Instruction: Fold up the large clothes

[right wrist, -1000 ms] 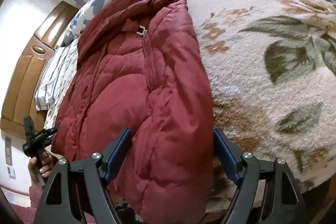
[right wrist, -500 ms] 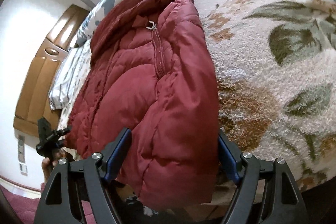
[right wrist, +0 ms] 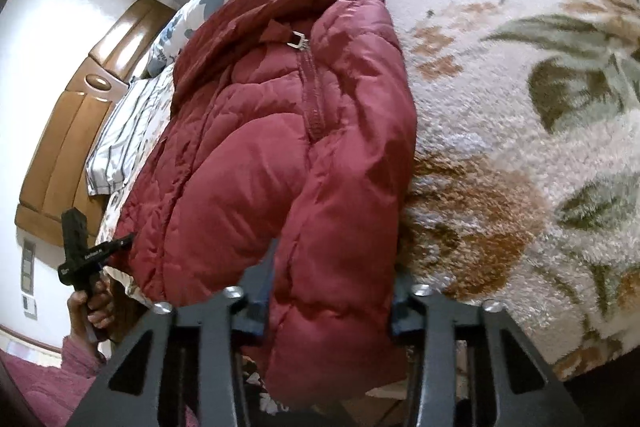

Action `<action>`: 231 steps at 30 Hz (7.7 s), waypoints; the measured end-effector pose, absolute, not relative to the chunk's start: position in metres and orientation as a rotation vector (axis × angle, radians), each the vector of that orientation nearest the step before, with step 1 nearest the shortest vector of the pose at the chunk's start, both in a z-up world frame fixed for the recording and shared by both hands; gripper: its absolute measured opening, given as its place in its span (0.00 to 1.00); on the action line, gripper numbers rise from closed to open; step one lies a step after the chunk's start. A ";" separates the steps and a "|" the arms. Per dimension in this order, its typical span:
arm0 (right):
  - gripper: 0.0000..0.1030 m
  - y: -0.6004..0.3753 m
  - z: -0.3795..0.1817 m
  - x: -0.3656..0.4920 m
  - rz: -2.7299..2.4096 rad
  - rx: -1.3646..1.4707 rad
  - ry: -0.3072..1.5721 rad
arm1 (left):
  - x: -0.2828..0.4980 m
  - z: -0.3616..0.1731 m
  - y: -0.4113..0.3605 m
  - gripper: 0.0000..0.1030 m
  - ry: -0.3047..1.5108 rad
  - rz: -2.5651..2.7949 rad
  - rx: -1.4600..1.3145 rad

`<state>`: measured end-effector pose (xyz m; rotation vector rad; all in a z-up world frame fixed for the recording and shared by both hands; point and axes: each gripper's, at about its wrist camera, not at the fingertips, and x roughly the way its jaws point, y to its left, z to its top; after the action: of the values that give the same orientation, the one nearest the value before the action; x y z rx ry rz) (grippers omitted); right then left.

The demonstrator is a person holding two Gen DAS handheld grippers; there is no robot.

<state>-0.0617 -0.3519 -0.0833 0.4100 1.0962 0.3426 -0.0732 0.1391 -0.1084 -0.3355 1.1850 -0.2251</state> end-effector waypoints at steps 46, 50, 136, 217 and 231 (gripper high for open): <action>0.21 -0.320 0.057 0.103 0.270 0.211 0.586 | 0.091 0.035 0.110 0.15 0.766 -0.044 -0.141; 0.22 -0.320 0.054 0.133 0.225 0.220 0.585 | 0.124 0.031 0.109 0.16 0.768 -0.004 -0.133; 0.98 -0.275 -0.079 0.332 0.146 0.145 0.909 | 0.297 -0.103 0.073 0.85 0.978 0.096 -0.028; 0.40 -0.365 -0.056 0.189 0.384 0.589 1.052 | 0.132 -0.052 0.153 0.38 0.985 -0.303 -0.493; 0.40 -0.362 -0.053 0.081 0.413 0.627 1.087 | 0.022 -0.058 0.171 0.38 1.037 -0.293 -0.599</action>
<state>0.0811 -0.3621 -0.0526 0.6267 1.0869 0.4133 0.0224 0.1708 -0.0581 -0.5989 1.0370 -0.2934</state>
